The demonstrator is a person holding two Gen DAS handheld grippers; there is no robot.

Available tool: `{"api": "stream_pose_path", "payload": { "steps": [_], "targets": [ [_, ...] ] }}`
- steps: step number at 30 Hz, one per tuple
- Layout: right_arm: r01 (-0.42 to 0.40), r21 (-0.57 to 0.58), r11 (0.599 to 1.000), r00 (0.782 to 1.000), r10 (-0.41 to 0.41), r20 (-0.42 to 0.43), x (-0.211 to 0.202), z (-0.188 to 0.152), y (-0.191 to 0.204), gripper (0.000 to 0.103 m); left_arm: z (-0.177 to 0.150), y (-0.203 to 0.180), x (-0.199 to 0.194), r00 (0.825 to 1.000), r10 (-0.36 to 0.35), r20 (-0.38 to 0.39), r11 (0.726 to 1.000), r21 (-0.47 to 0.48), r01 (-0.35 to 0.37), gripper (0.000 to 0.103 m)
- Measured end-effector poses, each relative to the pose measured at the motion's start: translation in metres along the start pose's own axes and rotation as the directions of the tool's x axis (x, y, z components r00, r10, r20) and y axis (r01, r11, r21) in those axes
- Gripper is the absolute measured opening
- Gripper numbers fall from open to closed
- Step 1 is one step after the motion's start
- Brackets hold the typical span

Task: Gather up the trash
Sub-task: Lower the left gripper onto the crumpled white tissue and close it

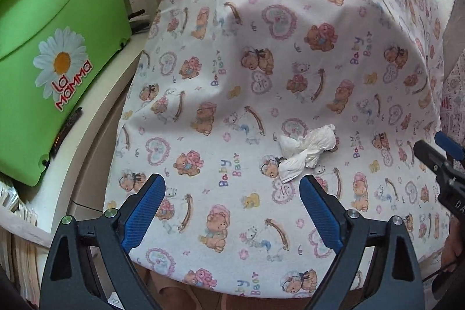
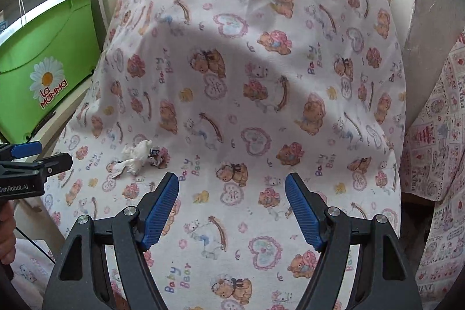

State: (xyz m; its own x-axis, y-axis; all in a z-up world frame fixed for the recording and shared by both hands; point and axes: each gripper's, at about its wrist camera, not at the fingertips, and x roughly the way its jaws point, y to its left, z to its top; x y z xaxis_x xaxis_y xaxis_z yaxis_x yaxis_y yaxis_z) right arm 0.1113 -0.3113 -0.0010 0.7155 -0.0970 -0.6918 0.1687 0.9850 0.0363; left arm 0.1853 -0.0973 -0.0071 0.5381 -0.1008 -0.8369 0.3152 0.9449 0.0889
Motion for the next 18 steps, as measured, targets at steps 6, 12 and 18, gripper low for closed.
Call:
{"api": "stream_pose_path", "payload": {
  "steps": [6, 12, 18],
  "targets": [
    [0.016, 0.06, 0.998, 1.0, -0.015, -0.022, 0.016, 0.008, -0.012, 0.078, 0.002, -0.03, 0.018, 0.997, -0.072, -0.018, 0.996, 0.057, 0.073, 0.072],
    [0.041, 0.007, 0.999, 0.999, -0.041, -0.007, 0.02, 0.014, -0.005, 0.078, 0.002, -0.053, 0.041, 0.996, -0.081, -0.036, 0.991, 0.1, 0.084, 0.063],
    [0.03, 0.029, 0.999, 0.999, -0.03, -0.02, 0.025, 0.018, -0.009, 0.078, 0.003, -0.063, 0.054, 0.995, -0.094, -0.021, 0.99, 0.099, 0.096, 0.06]
  ]
}}
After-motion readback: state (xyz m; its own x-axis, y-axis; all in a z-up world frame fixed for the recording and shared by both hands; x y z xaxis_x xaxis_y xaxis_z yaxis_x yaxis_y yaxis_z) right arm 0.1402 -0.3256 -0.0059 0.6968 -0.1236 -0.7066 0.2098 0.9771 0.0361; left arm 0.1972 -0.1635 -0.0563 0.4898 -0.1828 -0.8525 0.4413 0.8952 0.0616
